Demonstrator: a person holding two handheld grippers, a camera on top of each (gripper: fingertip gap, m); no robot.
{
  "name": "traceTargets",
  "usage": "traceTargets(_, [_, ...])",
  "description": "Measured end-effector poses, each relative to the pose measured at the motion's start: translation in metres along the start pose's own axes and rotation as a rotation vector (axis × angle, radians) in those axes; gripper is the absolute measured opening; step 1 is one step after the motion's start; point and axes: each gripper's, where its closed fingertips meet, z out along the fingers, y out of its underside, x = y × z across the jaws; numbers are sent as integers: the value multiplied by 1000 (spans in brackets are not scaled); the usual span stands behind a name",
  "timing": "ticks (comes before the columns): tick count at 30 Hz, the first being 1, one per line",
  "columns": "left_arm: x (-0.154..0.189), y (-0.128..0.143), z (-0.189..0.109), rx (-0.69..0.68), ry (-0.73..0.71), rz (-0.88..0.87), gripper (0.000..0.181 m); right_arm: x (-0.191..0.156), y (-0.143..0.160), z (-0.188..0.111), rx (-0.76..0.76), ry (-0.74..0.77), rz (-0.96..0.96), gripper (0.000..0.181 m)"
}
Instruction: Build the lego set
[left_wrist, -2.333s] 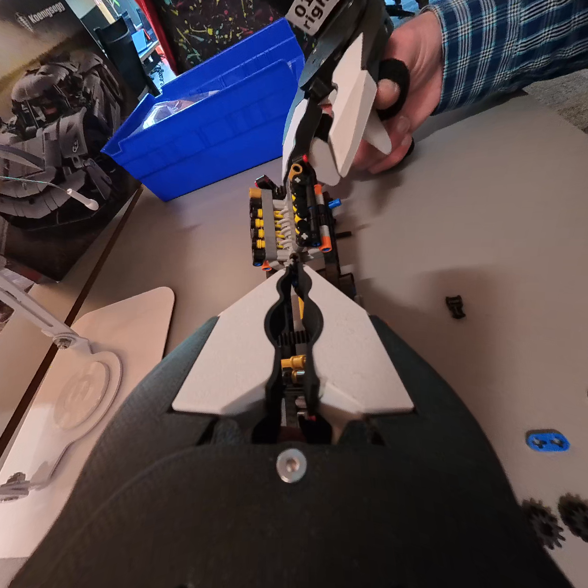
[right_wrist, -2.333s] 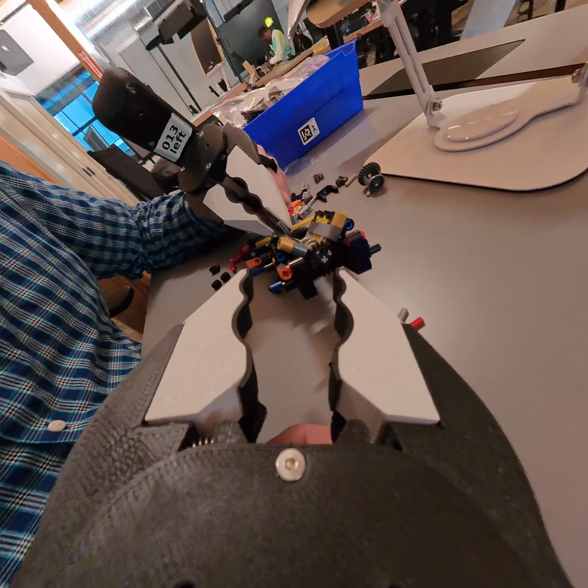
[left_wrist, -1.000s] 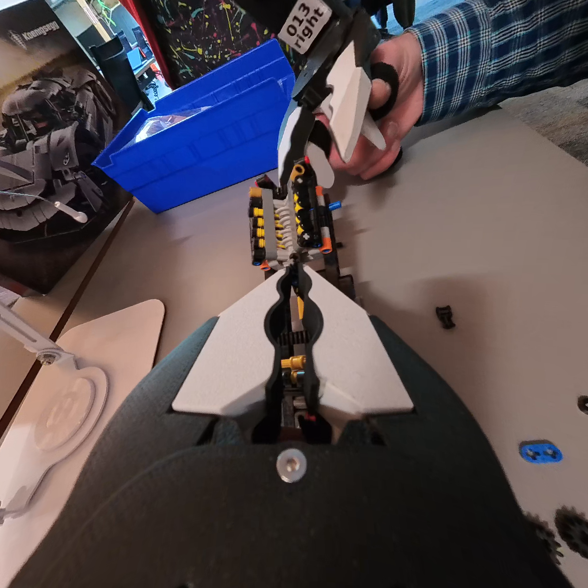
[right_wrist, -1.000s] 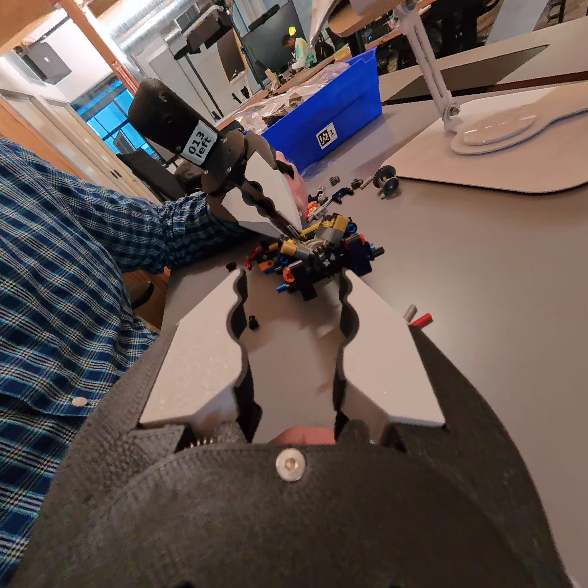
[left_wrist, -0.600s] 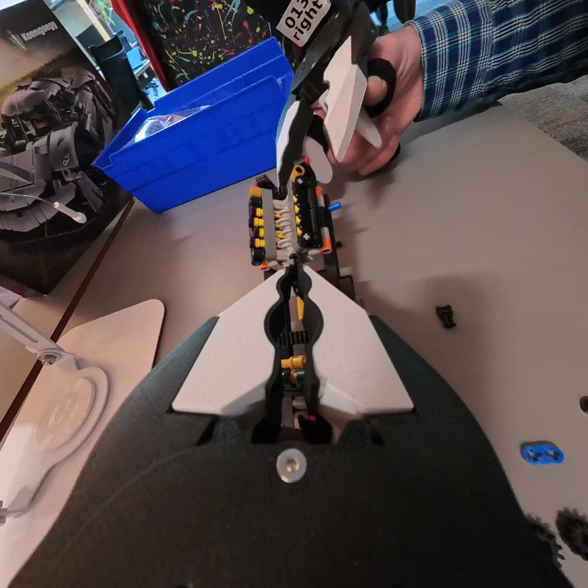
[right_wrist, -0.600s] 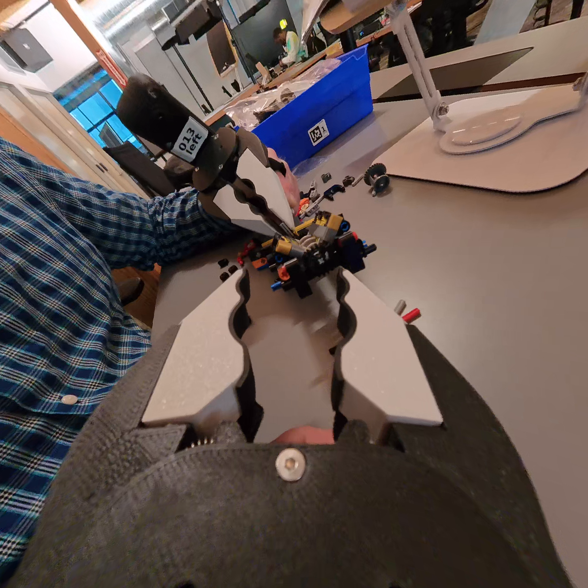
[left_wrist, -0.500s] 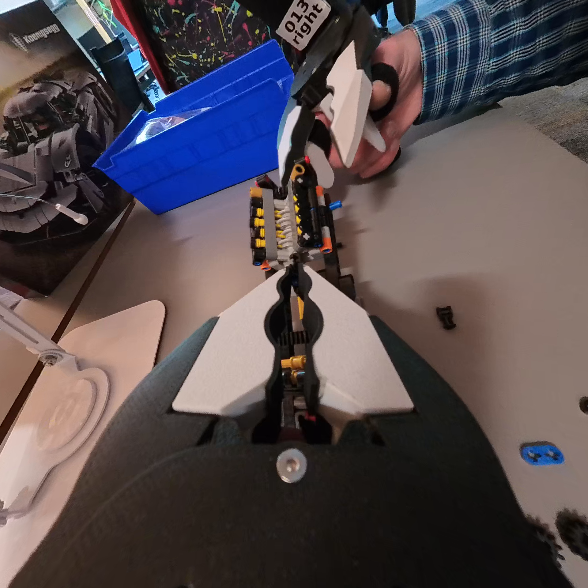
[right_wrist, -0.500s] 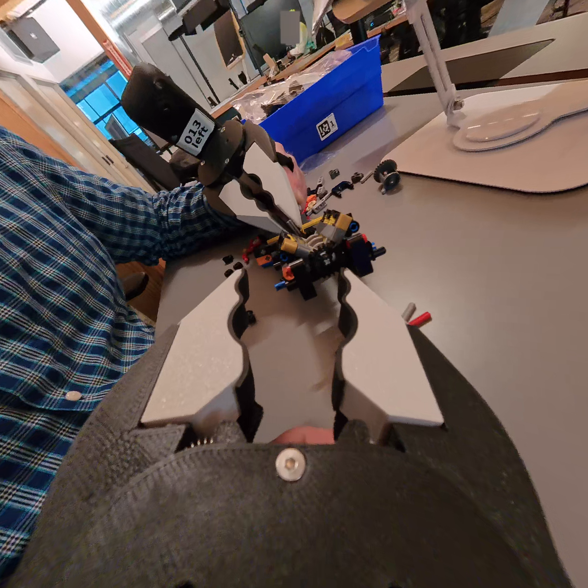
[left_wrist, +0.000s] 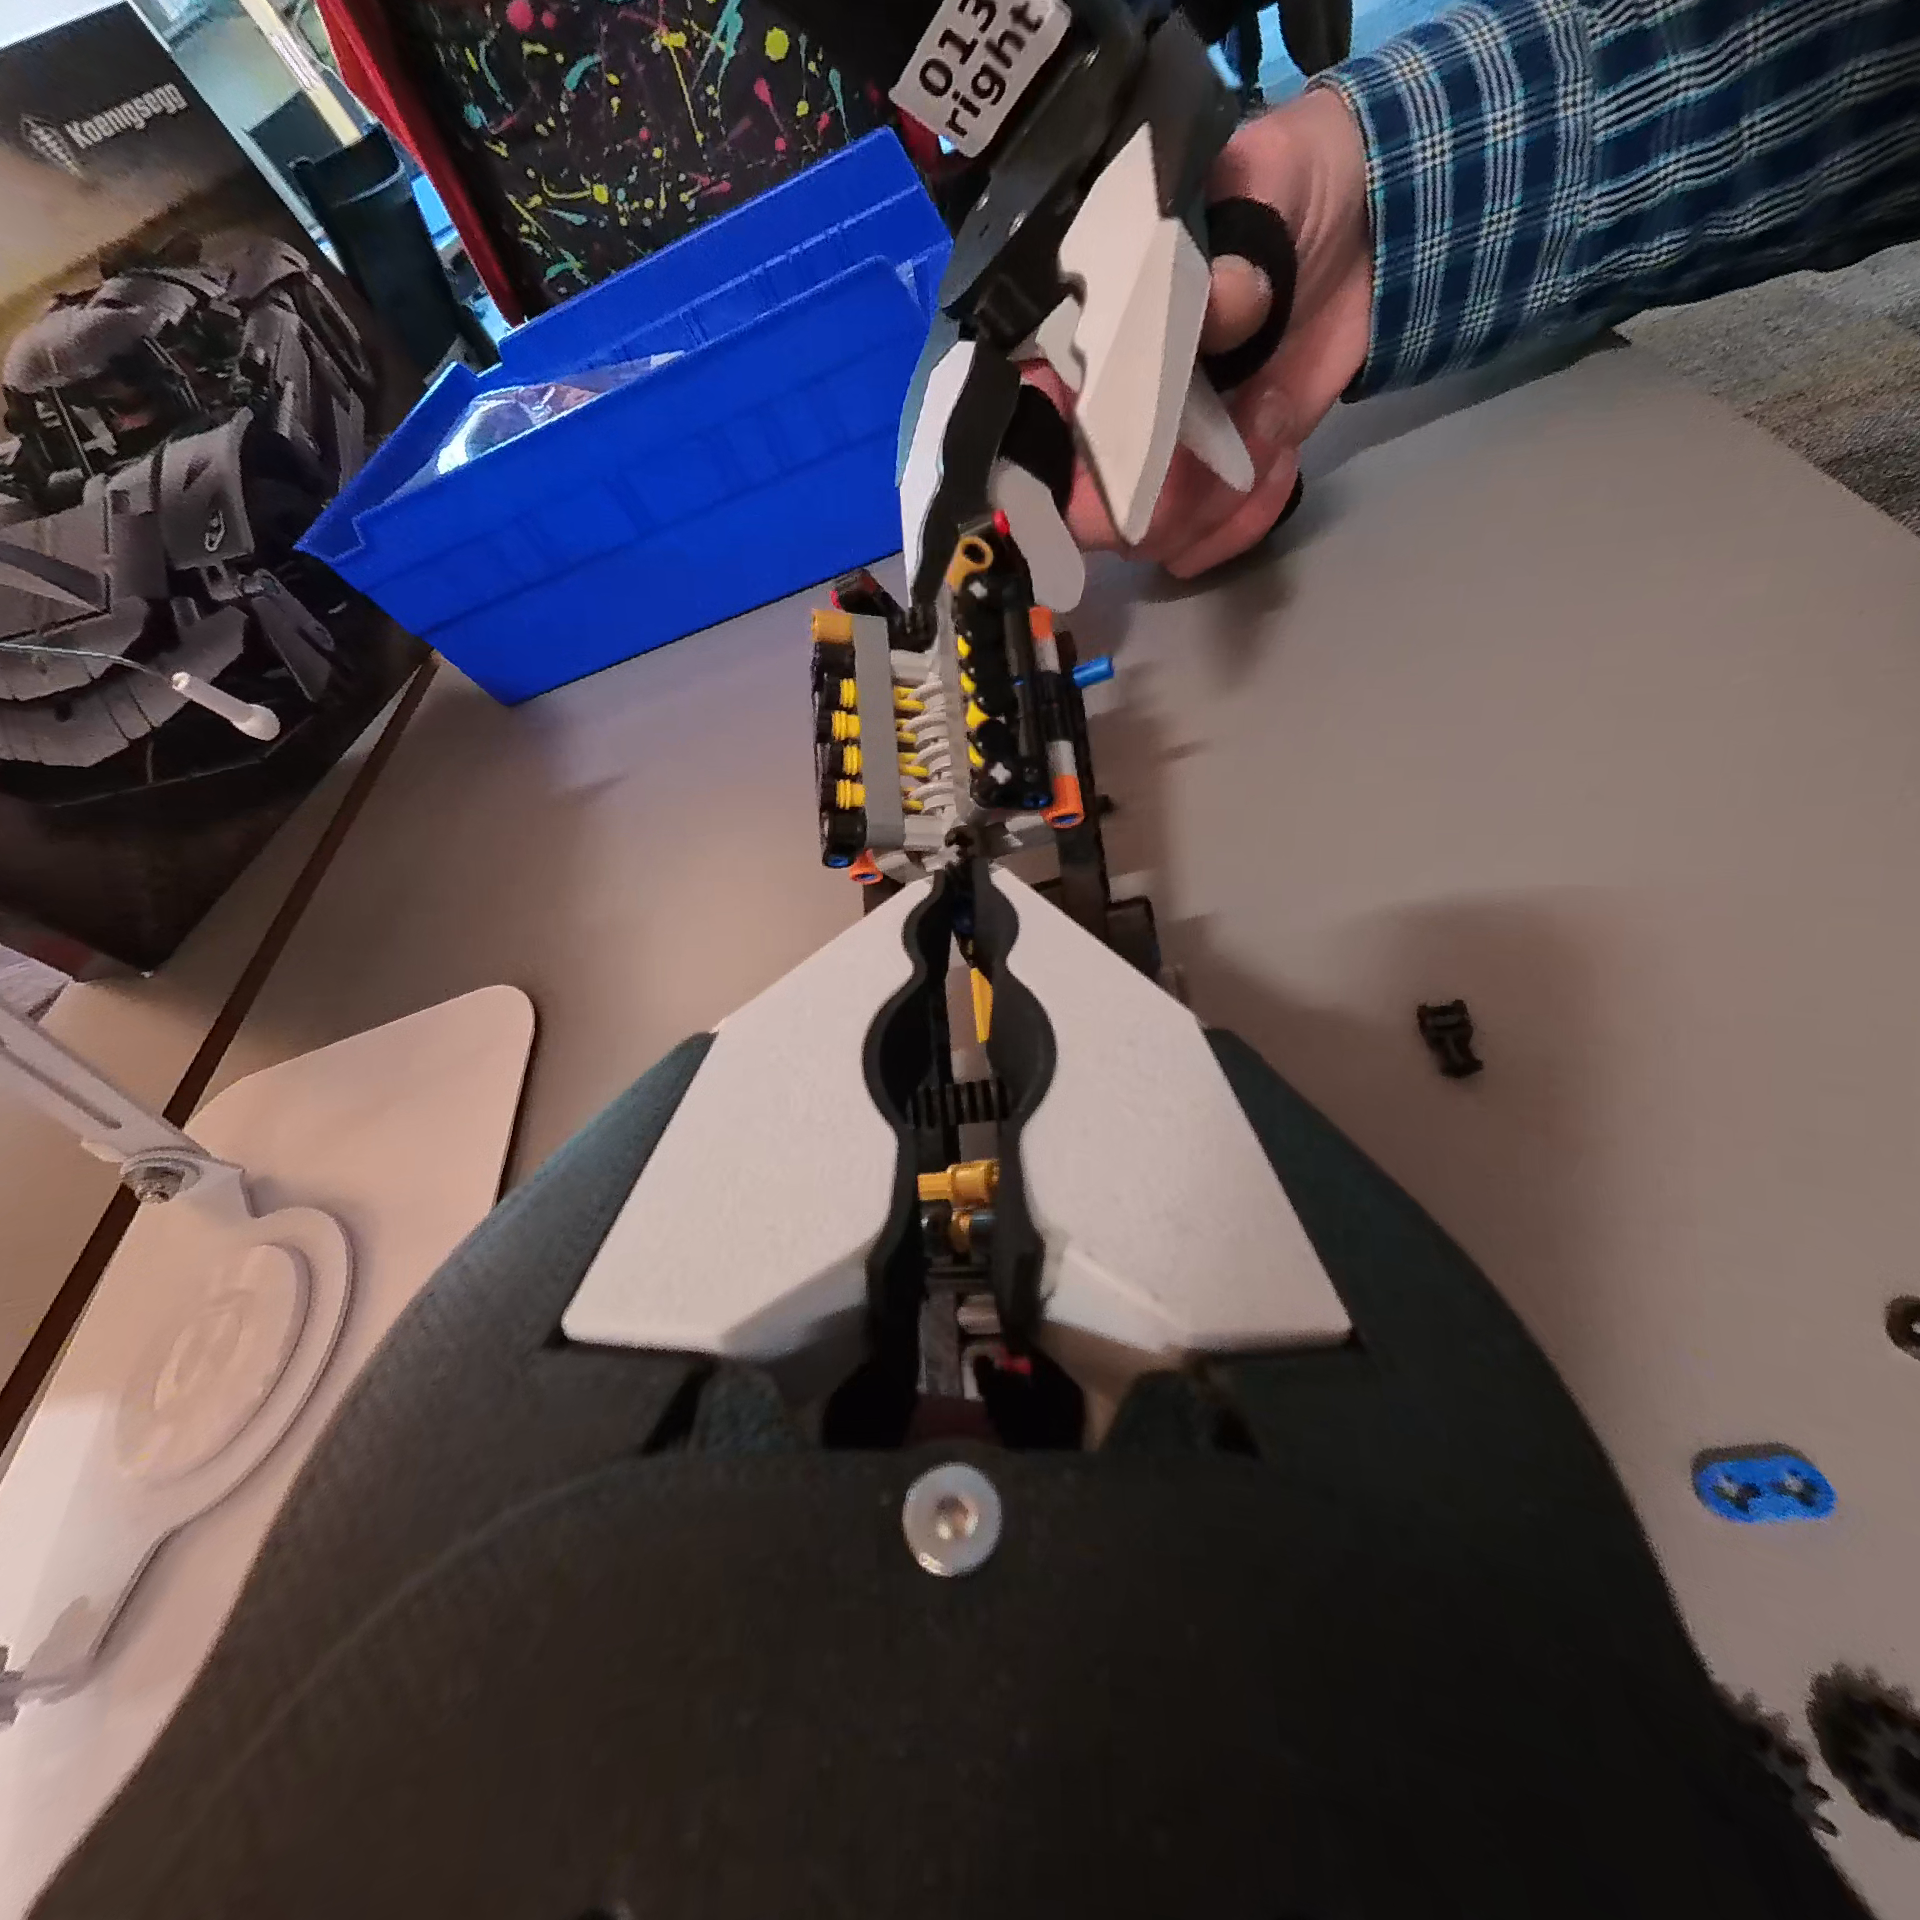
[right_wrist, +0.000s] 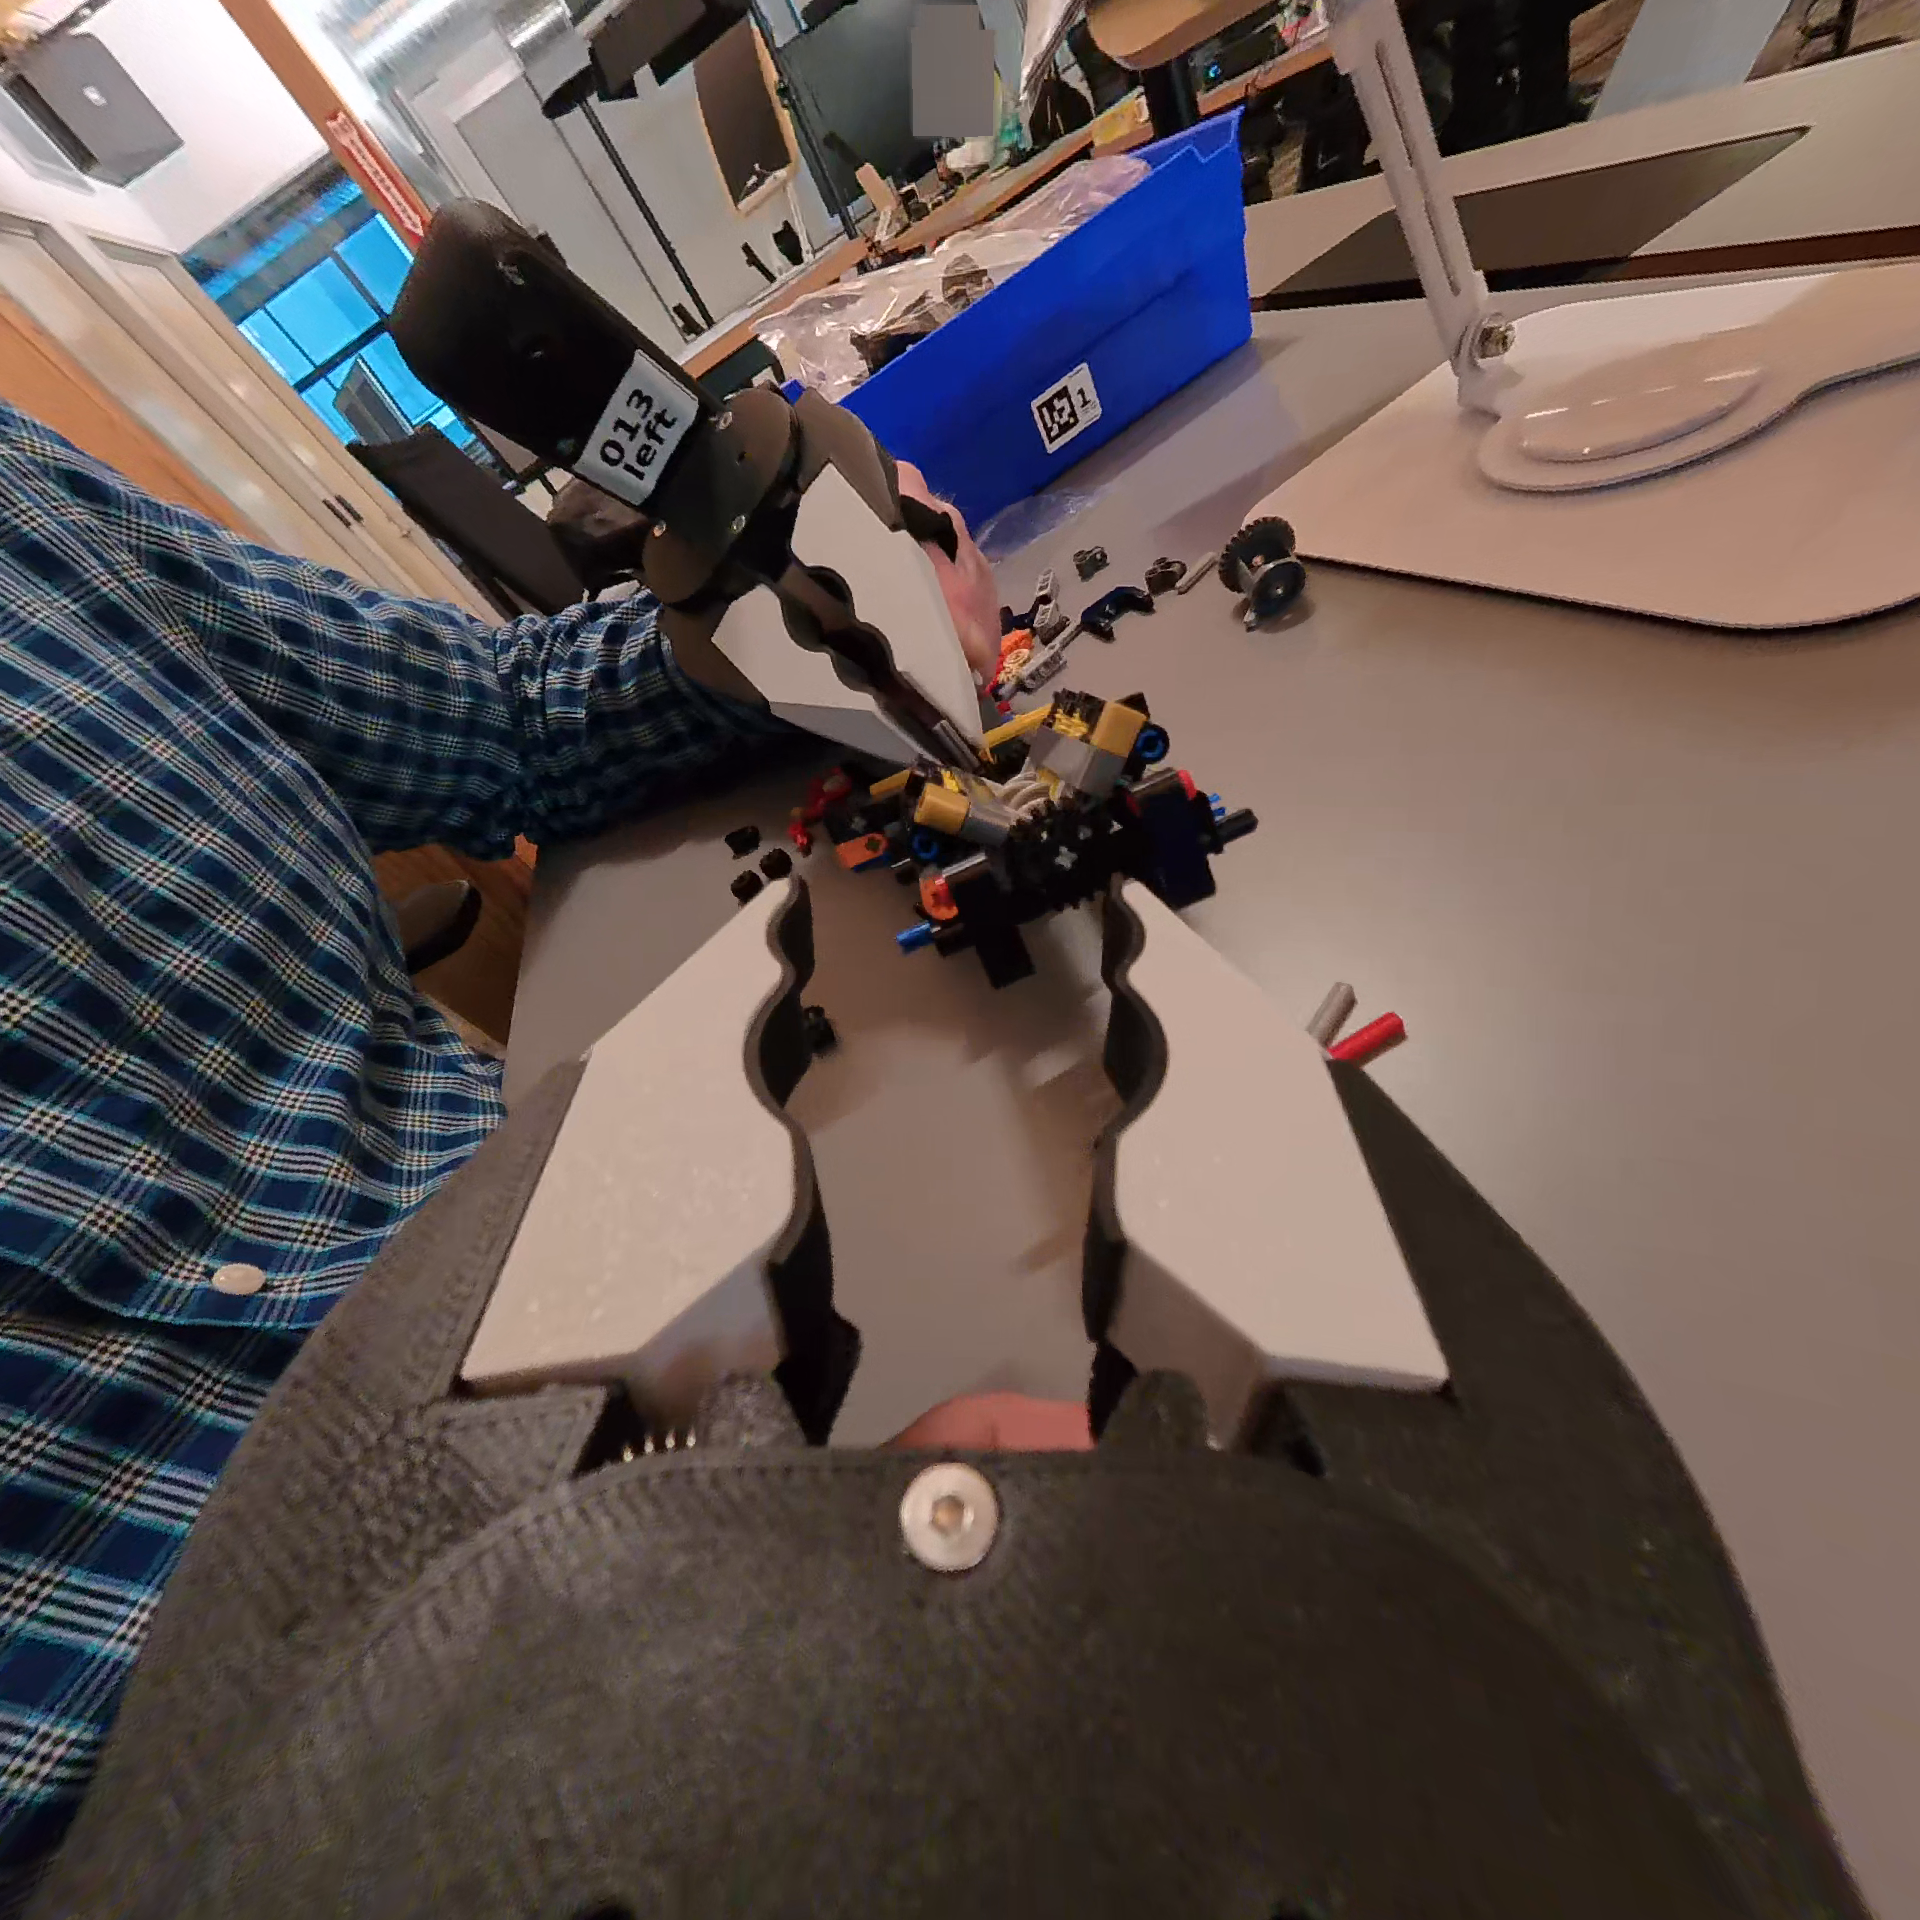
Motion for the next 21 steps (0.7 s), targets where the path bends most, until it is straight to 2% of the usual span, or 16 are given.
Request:
traceTargets(4, [-2,0,-1,2,-7,-5,0,-4,5,-2,-14,-25,6,41])
traceTargets(11, [0,1,0,1,-2,-1,0,4,3,-3,-6,7,15,55])
traceTargets(14, [0,1,1,0,-3,-1,0,-2,3,0,-16,-9,2,55])
traceTargets(17, [-2,1,0,2,-8,-7,0,-6,5,-3,-18,-40,2,43])
traceTargets(21, [0,1,1,-2,-3,1,0,1,3,-4,-3,-1,13,53])
